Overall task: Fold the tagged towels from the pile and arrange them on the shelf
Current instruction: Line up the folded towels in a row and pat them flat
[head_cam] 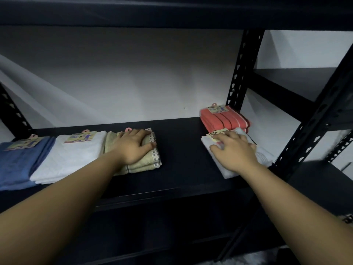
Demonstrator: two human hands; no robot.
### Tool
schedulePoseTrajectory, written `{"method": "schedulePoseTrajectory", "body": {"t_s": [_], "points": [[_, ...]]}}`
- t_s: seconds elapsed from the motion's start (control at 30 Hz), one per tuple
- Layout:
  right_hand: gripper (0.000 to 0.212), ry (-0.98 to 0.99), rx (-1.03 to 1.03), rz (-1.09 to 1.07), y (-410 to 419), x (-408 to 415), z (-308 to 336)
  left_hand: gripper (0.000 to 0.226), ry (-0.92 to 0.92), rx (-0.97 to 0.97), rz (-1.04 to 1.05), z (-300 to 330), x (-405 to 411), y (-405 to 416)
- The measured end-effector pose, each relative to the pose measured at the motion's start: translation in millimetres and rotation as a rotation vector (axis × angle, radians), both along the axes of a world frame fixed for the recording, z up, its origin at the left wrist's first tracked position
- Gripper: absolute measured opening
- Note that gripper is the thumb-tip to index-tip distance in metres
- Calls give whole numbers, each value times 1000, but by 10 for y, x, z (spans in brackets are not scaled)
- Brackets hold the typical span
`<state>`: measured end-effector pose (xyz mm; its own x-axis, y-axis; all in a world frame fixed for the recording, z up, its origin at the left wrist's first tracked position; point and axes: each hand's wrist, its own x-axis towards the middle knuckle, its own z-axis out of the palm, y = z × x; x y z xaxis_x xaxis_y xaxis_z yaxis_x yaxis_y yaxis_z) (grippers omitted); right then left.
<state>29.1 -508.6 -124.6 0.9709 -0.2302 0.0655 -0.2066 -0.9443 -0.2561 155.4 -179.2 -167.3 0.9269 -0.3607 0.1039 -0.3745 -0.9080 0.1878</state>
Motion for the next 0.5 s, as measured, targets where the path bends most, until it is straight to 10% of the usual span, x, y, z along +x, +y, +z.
{"method": "schedulePoseTrajectory", "body": {"t_s": [0.5], "points": [[115, 202, 80, 201, -397, -21, 166, 88, 0, -9, 2, -30, 7, 31]]}}
